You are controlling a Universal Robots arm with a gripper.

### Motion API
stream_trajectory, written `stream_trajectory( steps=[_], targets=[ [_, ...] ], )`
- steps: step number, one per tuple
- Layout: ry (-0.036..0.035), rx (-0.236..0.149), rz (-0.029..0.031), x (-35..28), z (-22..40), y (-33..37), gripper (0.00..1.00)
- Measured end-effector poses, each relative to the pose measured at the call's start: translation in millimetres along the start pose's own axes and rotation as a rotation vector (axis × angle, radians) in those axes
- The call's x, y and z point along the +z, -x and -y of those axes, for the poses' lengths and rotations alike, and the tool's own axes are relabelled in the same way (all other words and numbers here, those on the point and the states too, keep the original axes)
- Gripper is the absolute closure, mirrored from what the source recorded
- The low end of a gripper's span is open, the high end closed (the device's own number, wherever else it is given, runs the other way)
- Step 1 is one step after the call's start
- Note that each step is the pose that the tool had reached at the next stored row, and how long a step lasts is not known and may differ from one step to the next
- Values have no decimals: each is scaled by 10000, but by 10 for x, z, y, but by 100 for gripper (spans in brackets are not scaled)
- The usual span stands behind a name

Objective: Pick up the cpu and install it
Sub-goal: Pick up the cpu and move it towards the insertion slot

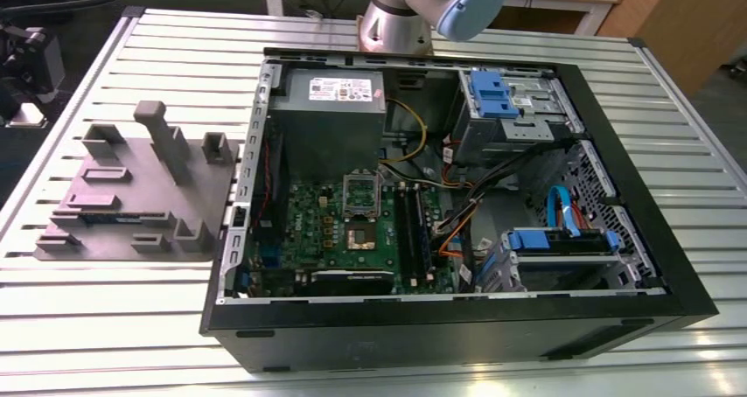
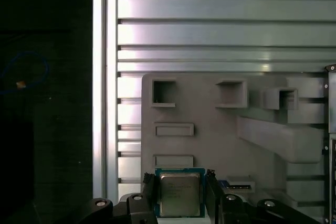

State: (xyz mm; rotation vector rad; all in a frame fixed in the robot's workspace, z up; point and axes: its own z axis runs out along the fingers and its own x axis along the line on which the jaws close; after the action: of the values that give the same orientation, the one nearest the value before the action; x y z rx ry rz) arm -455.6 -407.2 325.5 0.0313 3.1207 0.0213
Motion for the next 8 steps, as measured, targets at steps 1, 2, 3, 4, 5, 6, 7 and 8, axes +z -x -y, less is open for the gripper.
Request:
stream_trajectory(
  steps=[1, 2, 3, 4, 5, 6, 7, 8],
  targets=[
    [0, 0, 0, -15, 0, 0, 53],
    [0, 0, 0, -29, -1, 1, 53],
    [0, 0, 1, -41, -1, 1, 53],
    [0, 0, 1, -52, -1, 1, 53],
    [0, 0, 0, -63, -1, 1, 53],
    [0, 0, 0, -75, -1, 2, 53],
    [0, 0, 0, -89, -1, 2, 53],
    [-1, 0, -1, -103, -1, 2, 53]
  ],
)
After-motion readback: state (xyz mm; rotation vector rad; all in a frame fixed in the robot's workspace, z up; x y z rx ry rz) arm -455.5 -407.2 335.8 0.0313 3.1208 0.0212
